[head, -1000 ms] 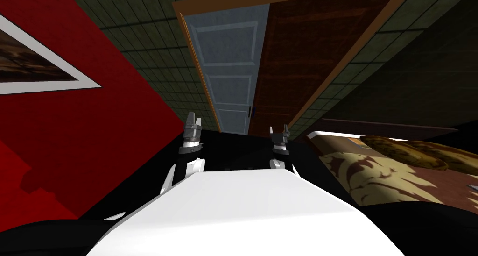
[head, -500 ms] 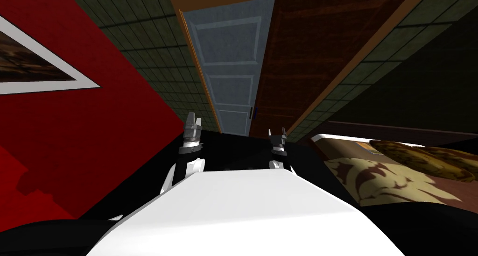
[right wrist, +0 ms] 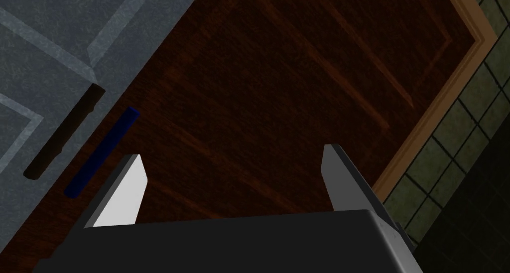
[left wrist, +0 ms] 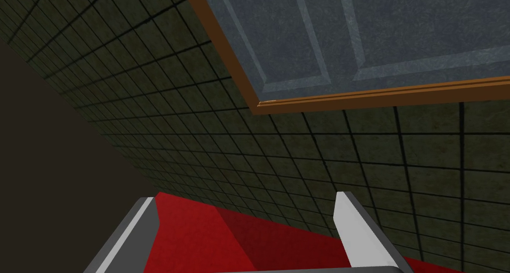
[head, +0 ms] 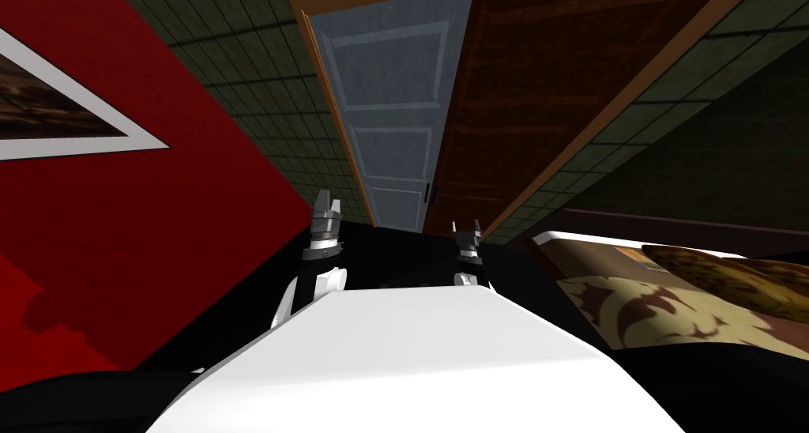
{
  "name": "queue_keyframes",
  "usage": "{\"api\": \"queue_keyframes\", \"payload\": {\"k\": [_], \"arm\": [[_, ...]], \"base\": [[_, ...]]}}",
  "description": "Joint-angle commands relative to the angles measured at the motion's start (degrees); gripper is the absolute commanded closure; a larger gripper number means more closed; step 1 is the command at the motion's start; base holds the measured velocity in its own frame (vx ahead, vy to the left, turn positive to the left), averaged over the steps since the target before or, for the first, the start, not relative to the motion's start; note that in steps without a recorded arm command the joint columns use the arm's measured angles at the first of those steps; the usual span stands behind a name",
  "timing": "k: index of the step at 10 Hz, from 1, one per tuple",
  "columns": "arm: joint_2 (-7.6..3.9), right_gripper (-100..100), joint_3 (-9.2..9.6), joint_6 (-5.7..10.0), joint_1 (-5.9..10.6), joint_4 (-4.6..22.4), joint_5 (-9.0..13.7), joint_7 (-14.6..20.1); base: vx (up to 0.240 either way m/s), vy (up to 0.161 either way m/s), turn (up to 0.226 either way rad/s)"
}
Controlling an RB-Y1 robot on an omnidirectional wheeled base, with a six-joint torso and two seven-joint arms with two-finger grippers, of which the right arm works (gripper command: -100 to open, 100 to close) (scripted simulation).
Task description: Pull the door open
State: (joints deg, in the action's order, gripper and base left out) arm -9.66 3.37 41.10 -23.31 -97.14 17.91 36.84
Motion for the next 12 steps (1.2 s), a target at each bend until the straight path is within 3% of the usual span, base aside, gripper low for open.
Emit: {"api": "queue_keyframes", "payload": {"k": [1,12], "arm": [[-0.49,-100,0.29,0.45,0.35,2.06,1.12,2.24],[-2.90,-100,2.54,2.72,3.47,15.87,8.35,15.69]], "base": [[0.091,-0.005,0.041],[0.100,0.001,0.036]]}}
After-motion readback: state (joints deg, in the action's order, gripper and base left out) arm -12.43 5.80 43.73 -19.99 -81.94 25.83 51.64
